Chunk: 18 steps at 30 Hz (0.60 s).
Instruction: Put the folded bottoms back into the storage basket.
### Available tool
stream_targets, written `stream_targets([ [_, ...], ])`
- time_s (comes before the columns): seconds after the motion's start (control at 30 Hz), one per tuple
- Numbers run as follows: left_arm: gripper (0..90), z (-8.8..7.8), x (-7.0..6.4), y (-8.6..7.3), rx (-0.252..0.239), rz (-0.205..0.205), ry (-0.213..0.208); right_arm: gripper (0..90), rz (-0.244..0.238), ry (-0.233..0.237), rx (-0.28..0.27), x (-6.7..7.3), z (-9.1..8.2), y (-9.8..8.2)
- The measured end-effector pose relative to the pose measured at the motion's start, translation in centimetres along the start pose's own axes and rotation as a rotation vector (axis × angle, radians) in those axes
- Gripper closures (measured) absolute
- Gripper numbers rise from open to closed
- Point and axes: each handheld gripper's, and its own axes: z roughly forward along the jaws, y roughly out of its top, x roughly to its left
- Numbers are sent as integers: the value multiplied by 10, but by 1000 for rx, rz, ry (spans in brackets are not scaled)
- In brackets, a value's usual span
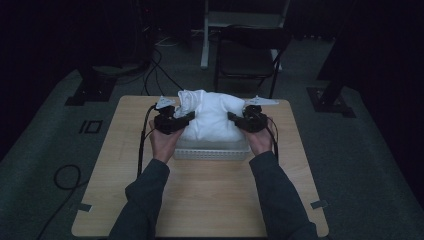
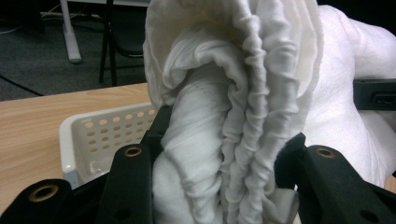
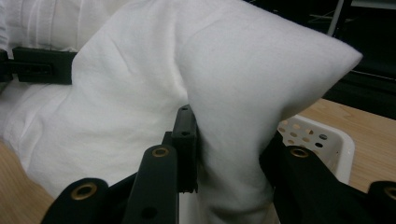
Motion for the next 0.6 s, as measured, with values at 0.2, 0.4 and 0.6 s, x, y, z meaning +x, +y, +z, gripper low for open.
stream_targets([
  [0.2,543,4,3,-1,4,-8,8,698,7,-7,6,-1,5,-1],
  [0.4,543,6,6,-2,9,-14,10,698,18,-6,9,-2,10,-2],
  [0.6,543,10,9,-3,14,-23,20,698,32,-6,12,-3,15,-4],
])
